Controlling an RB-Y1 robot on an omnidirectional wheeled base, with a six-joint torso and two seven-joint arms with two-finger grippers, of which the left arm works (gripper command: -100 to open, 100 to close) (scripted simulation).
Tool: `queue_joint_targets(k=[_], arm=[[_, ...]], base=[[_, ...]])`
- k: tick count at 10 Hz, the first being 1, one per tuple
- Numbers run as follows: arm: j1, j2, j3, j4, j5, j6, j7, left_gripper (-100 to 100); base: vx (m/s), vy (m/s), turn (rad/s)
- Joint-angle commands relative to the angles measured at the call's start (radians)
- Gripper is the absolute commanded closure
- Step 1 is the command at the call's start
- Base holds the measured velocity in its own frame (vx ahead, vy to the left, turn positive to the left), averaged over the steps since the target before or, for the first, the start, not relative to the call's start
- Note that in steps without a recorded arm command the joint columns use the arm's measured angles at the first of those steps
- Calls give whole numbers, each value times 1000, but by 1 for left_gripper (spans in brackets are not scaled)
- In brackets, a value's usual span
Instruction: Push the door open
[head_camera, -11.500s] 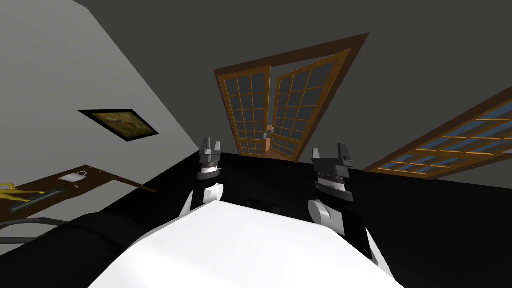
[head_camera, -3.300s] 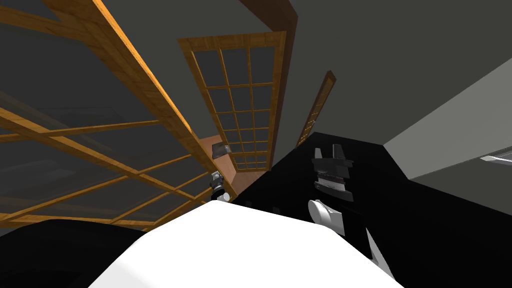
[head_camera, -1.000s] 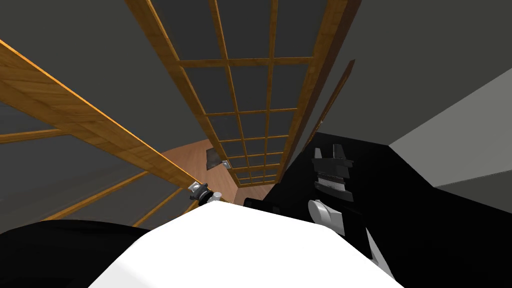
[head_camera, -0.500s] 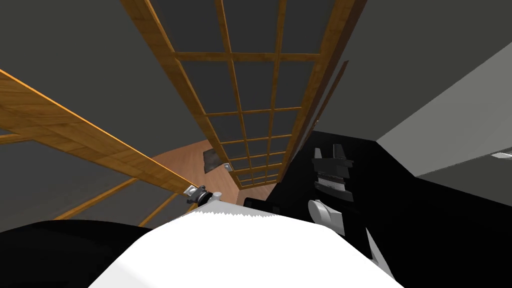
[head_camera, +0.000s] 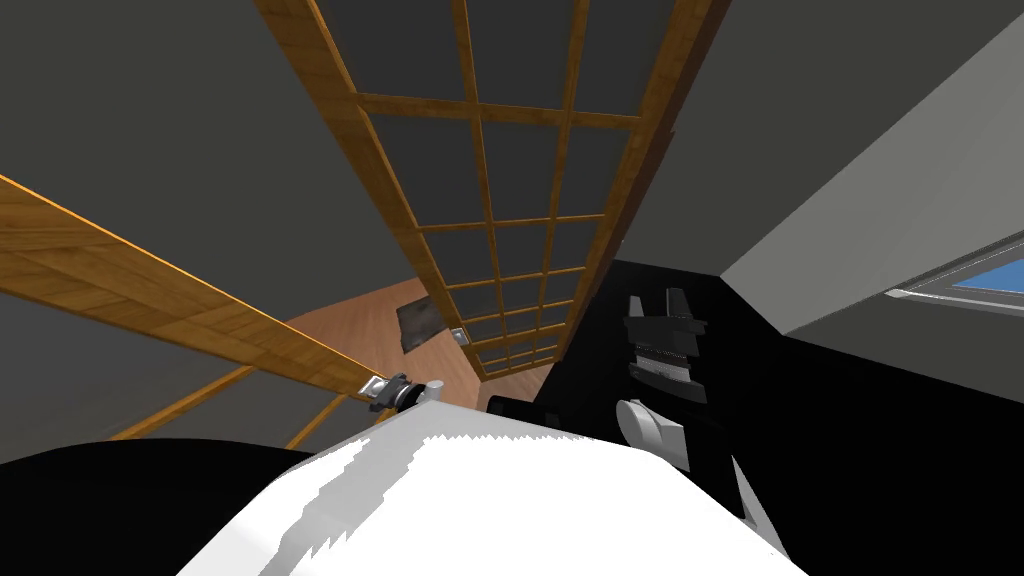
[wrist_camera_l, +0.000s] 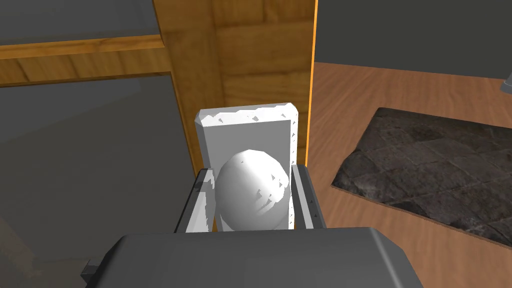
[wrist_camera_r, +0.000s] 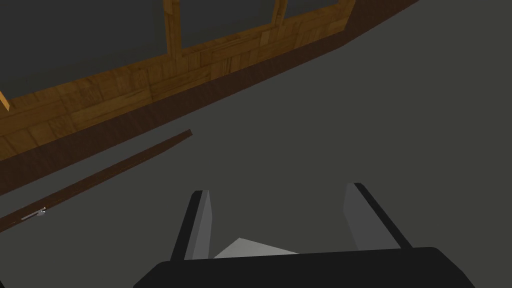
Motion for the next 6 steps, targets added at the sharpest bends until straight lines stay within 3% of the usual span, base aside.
queue_joint_targets(k=[1,3,5,6], arm=[[23,-9,21,-34,16,-4,-26,100],[4,-16,56,-19,42,-41,-47,100],[4,-16,56,-19,42,-41,-47,100],[-8,-20,79,-9,59,-65,-61,100]], base=[[-29,57,-100],[-54,101,-166],[-19,57,-23],[-17,68,-135]])
